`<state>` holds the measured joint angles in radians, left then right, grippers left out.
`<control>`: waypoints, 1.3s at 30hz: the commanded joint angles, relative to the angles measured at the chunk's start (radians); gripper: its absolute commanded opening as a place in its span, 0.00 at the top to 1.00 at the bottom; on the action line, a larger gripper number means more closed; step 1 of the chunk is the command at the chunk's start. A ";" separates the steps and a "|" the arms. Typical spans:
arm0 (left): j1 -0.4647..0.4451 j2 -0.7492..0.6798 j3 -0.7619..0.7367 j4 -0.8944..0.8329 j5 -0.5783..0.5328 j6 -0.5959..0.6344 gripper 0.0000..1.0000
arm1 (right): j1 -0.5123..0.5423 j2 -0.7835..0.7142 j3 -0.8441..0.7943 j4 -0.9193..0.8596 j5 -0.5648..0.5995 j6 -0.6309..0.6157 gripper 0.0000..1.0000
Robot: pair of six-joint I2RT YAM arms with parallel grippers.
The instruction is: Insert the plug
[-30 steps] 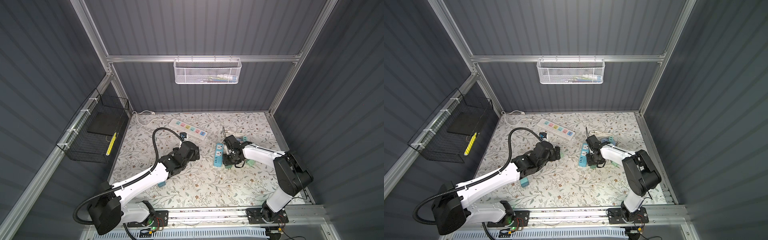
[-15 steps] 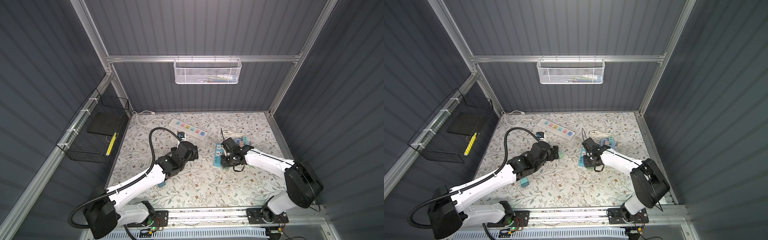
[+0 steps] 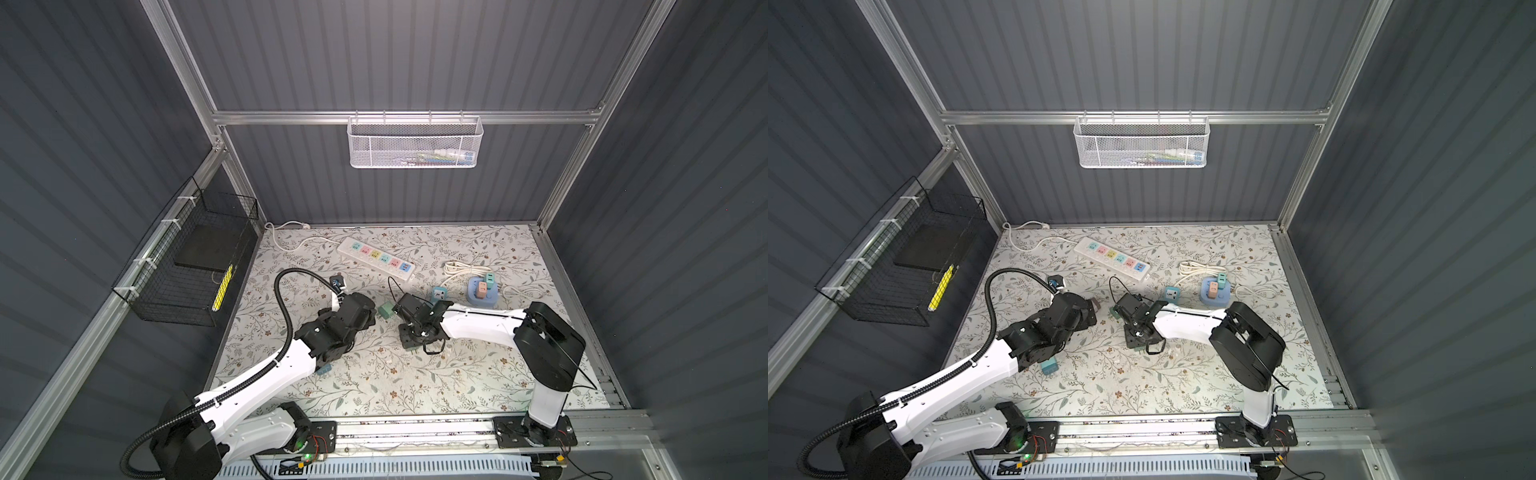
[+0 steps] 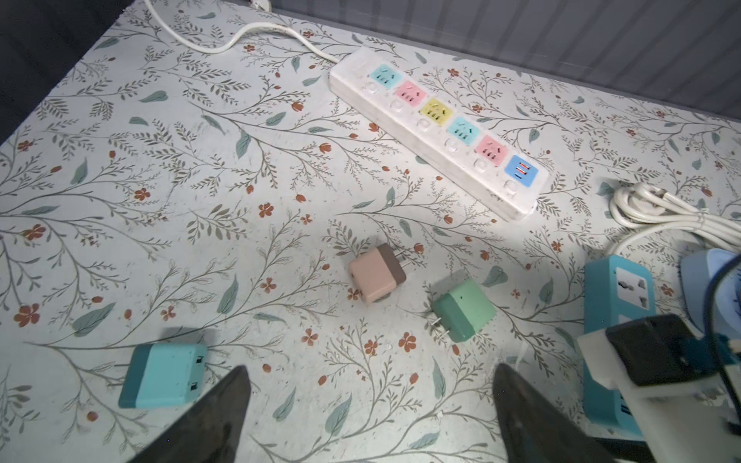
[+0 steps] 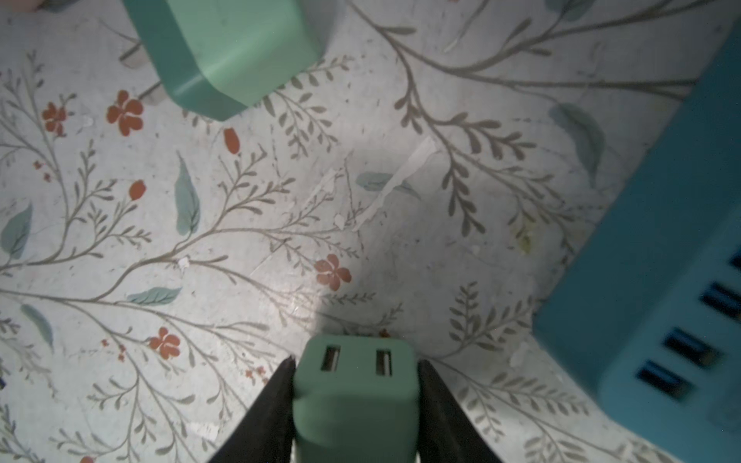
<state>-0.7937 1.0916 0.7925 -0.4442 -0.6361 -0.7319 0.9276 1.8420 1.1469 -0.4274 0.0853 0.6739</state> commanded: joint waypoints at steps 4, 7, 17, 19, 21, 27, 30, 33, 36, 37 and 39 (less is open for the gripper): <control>0.014 -0.089 -0.061 0.011 0.030 -0.039 0.10 | -0.015 -0.018 -0.042 0.091 -0.055 0.070 0.42; 0.016 -0.097 -0.051 -0.009 0.018 -0.034 0.10 | -0.015 -0.057 -0.083 0.120 -0.088 0.095 0.37; 0.017 -0.043 0.020 -0.056 0.076 0.066 0.08 | -0.041 -0.196 -0.267 0.450 -0.347 0.227 0.37; 0.016 -0.017 0.031 -0.045 0.124 0.108 0.08 | -0.056 -0.222 -0.269 0.430 -0.350 0.214 0.37; 0.017 0.022 0.039 -0.031 0.191 0.140 0.08 | -0.074 -0.262 -0.289 0.417 -0.338 0.190 0.37; 0.010 0.200 0.078 -0.037 0.443 0.230 0.16 | -0.109 -0.498 -0.340 0.178 -0.013 0.073 0.37; -0.040 0.295 0.125 -0.063 0.509 0.256 0.19 | -0.159 -0.649 -0.424 0.156 0.087 0.032 0.35; -0.134 0.402 0.207 -0.120 0.490 0.261 0.20 | -0.245 -0.777 -0.501 0.151 0.080 0.000 0.32; -0.173 0.483 0.244 -0.129 0.501 0.233 0.20 | -0.338 -0.844 -0.520 0.113 -0.013 -0.029 0.33; -0.174 0.505 0.244 -0.120 0.510 0.221 0.20 | -0.346 -0.866 -0.529 0.116 -0.021 -0.039 0.33; -0.175 0.538 0.244 -0.098 0.534 0.211 0.20 | -0.349 -0.908 -0.552 0.141 -0.026 -0.052 0.34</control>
<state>-0.9764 1.5951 1.0199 -0.5159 -0.1459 -0.5079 0.5816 0.9726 0.6159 -0.2680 0.0822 0.6731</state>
